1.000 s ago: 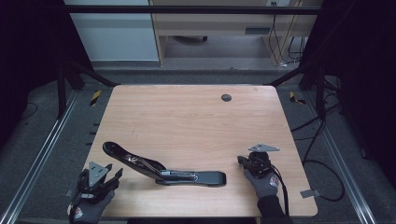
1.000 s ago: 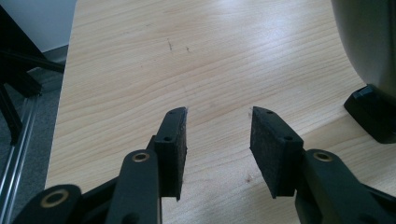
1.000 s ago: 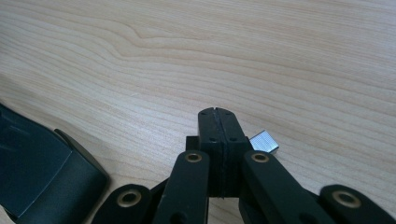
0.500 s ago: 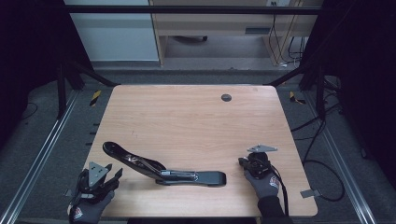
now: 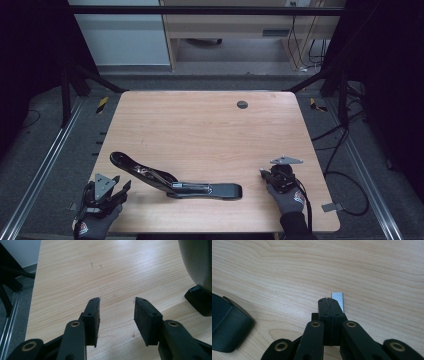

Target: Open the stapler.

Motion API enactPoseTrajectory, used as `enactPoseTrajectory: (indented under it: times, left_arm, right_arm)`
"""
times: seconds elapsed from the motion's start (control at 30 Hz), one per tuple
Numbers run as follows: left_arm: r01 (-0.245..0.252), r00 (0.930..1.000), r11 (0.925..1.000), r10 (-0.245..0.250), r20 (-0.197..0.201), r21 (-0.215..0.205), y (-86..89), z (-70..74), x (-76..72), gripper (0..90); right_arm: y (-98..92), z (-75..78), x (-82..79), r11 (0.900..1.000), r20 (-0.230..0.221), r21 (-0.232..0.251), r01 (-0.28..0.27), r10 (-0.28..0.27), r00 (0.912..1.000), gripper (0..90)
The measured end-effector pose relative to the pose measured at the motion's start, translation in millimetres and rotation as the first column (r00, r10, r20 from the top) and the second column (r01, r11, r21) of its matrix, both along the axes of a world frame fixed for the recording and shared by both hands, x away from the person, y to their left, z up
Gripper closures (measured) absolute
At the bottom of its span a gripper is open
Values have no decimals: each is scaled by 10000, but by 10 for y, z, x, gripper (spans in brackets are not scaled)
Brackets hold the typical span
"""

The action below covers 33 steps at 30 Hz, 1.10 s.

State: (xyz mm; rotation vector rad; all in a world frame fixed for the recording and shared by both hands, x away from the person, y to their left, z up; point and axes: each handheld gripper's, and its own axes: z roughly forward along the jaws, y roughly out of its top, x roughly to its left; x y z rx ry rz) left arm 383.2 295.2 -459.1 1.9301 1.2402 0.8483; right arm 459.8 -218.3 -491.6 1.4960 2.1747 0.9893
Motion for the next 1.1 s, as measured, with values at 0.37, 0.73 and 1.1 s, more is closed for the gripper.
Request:
enactPoseTrajectory:
  times: [0.37, 0.73, 1.1]
  left_arm:
    - [-7, 10000, 10000, 7, -36, -73, 5, -2, 3, 550]
    - [32, 9997, 9998, -36, -227, -196, 33, -20, 39, 549]
    - [63, 9995, 9997, -69, -292, -223, 43, -35, 76, 535]
  right_arm:
    - [-54, 59, -26, 9999, 178, 109, 35, -37, 9998, 895]
    - [-172, 220, -9, 9999, 401, 58, 110, -113, 9991, 806]
    - [-189, 312, 136, 9992, 513, -394, 58, -37, 9987, 724]
